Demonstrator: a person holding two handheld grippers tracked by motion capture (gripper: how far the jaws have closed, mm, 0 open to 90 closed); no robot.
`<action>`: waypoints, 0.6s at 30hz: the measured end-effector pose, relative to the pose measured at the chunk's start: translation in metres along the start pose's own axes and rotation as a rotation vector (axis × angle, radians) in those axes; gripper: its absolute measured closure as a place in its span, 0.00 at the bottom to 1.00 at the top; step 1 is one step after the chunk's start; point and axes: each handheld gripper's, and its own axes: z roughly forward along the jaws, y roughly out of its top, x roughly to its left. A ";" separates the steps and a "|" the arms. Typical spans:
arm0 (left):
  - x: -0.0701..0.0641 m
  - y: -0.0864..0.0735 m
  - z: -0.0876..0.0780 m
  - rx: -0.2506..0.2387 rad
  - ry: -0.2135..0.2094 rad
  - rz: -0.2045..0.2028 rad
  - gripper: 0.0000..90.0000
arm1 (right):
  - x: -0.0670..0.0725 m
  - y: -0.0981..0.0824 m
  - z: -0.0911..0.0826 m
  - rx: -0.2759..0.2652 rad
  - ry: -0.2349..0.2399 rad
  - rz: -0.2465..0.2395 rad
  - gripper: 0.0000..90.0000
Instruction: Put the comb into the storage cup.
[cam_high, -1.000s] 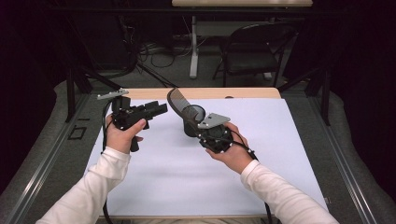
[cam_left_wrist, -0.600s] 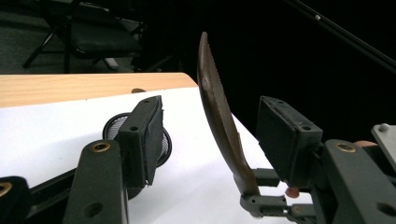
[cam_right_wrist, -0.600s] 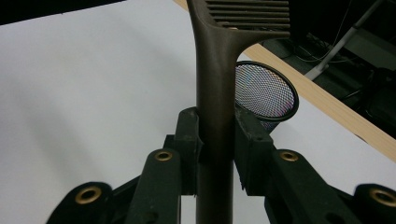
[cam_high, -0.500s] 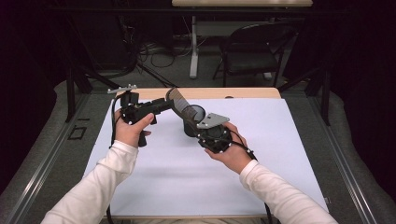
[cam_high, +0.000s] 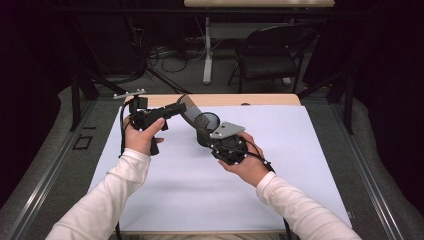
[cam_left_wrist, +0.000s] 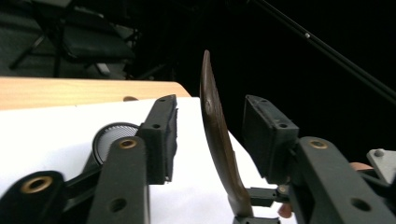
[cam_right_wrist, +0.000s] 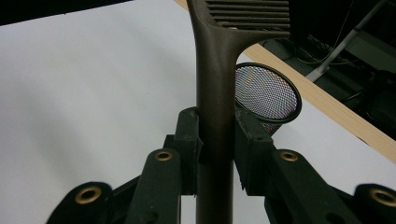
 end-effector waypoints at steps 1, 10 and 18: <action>0.000 0.000 0.000 0.001 0.001 -0.001 0.65 | 0.000 0.000 0.000 0.000 0.001 0.000 0.81; 0.002 0.000 -0.001 -0.001 0.004 -0.033 0.75 | 0.001 0.000 0.000 -0.001 0.003 -0.001 0.81; 0.003 0.000 0.000 -0.001 -0.011 -0.058 0.78 | 0.001 0.000 0.000 -0.002 0.003 -0.003 0.81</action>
